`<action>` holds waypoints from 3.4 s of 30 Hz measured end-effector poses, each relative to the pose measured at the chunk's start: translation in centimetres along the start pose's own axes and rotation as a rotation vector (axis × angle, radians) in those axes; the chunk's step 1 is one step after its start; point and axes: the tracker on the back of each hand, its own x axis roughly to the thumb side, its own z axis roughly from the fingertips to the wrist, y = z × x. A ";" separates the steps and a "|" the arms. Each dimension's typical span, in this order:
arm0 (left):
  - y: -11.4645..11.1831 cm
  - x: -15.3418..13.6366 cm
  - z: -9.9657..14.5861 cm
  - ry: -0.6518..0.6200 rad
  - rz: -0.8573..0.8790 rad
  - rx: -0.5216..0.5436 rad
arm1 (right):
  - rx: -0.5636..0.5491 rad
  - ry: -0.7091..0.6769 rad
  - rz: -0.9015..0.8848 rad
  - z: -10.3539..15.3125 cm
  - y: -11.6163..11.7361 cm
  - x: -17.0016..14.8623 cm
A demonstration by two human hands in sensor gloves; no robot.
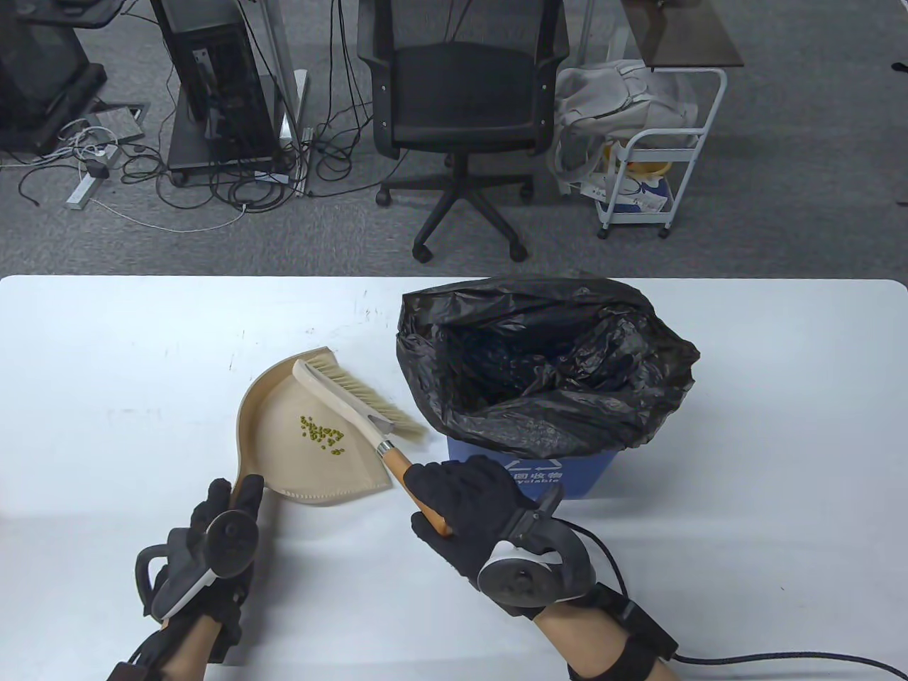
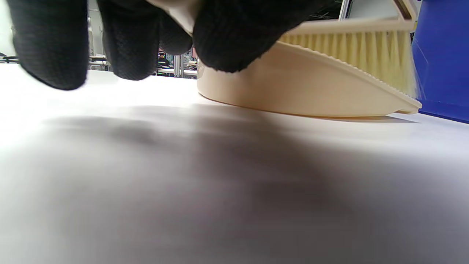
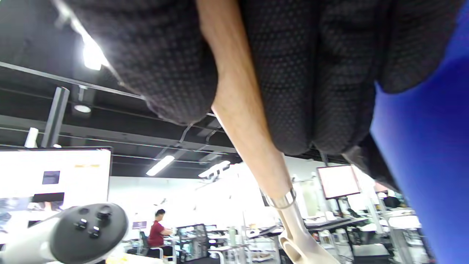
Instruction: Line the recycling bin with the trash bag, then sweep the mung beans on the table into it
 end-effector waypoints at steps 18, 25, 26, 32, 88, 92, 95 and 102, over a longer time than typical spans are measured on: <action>0.1 0.2 0.1 0.020 -0.021 0.022 | -0.013 -0.122 -0.127 0.3 0.9 1.7; 0.1 0.2 0.1 0.022 -0.025 0.025 | -0.040 -0.084 -0.017 0.1 -0.3 1.6; 0.1 0.2 0.1 0.023 -0.027 0.026 | -0.031 -0.059 -0.003 0.1 -0.2 1.3; 0.1 0.2 0.1 0.027 -0.038 0.031 | 0.013 0.035 -0.057 0.4 1.0 -0.2; 0.1 0.5 0.1 0.036 -0.073 0.040 | -0.012 -0.002 -0.134 0.5 1.4 1.2; 0.1 0.5 0.2 0.036 -0.072 0.041 | -0.014 -0.050 -0.262 0.4 1.4 1.7; 0.1 0.5 0.1 0.037 -0.070 0.040 | -0.037 -0.101 -0.242 0.3 0.8 2.3; 0.1 0.5 0.1 0.037 -0.070 0.040 | -0.075 -0.047 -0.114 0.1 -0.7 1.7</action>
